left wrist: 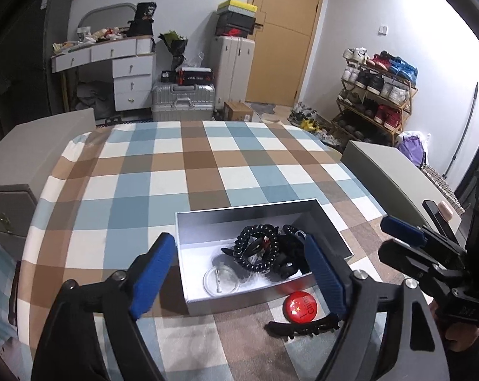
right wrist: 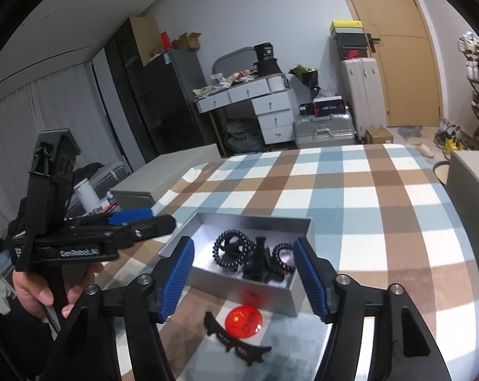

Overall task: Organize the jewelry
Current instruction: 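Withdraw both tools from the box back over the table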

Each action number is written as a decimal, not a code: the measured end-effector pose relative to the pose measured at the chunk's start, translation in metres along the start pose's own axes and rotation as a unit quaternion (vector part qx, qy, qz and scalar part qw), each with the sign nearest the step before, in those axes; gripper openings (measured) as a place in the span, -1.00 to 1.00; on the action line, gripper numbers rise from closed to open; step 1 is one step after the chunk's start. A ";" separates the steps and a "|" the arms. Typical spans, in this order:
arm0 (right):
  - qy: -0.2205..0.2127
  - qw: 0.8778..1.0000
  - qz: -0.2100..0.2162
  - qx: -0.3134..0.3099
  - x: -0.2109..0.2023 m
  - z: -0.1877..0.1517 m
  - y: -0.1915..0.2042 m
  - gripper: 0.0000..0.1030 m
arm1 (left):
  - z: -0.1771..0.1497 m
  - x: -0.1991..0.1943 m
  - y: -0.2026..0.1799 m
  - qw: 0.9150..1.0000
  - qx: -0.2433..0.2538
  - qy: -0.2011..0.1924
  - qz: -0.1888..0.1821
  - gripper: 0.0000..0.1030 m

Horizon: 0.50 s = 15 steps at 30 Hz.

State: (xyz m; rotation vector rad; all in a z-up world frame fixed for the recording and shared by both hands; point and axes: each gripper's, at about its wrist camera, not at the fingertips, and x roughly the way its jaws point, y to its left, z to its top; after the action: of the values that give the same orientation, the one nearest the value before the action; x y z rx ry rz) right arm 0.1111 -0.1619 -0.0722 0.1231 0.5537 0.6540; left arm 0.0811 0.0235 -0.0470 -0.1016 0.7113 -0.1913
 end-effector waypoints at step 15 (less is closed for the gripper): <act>0.076 0.997 -0.010 0.008 0.016 -0.044 0.007 0.42 | -0.054 -0.010 0.022 0.999 -0.038 0.030 0.019 0.63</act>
State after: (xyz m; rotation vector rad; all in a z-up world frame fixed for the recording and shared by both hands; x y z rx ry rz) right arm 0.0952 -0.1494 -0.1150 0.0824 0.7061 0.6436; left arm 0.0416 0.0452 -0.0850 -0.1564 0.7797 -0.1320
